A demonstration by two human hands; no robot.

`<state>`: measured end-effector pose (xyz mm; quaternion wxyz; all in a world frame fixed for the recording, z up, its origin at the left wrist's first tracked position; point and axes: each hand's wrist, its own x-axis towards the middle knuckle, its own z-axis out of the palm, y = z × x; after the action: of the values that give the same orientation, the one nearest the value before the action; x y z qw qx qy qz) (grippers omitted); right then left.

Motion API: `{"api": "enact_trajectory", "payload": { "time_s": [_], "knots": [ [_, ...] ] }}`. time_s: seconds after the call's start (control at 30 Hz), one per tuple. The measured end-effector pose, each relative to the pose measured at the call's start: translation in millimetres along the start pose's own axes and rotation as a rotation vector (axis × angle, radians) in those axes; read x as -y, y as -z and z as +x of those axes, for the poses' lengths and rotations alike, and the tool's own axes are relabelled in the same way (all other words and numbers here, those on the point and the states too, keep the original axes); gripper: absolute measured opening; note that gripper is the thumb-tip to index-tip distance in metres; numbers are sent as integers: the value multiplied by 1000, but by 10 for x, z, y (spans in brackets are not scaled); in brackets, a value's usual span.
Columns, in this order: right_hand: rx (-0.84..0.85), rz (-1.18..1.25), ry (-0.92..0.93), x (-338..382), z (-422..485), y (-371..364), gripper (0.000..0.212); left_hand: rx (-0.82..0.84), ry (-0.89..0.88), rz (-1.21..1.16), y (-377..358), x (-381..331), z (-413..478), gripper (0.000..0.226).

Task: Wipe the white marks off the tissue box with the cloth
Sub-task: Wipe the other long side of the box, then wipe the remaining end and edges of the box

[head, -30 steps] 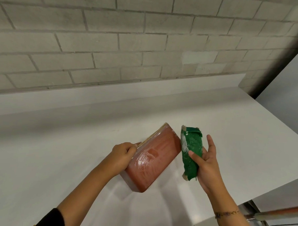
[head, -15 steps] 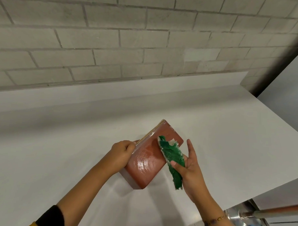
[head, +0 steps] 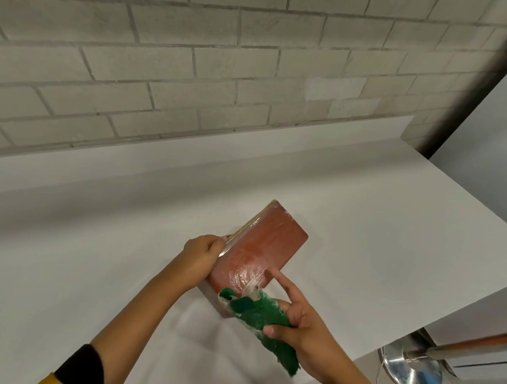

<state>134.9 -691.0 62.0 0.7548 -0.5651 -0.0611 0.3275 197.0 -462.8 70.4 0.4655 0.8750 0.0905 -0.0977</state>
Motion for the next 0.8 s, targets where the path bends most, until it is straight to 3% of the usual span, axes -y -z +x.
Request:
{"api": "enact_trajectory", "payload": {
  "time_s": [0.2,0.33,0.47,0.8],
  "knots": [
    [-128,705,66,-3,-135,324,75,195,-4,24,132,-163,70,39],
    [-92,748,94,42,-216,481,75,246,32,213,132,-273,114,50],
    [-94,601,98,158,-336,628,82,257,18,393,144,-450,206,87],
    [-491,-477,-217,669,-621,980,101,210,-64,532,-16,-697,494,96]
  ]
}}
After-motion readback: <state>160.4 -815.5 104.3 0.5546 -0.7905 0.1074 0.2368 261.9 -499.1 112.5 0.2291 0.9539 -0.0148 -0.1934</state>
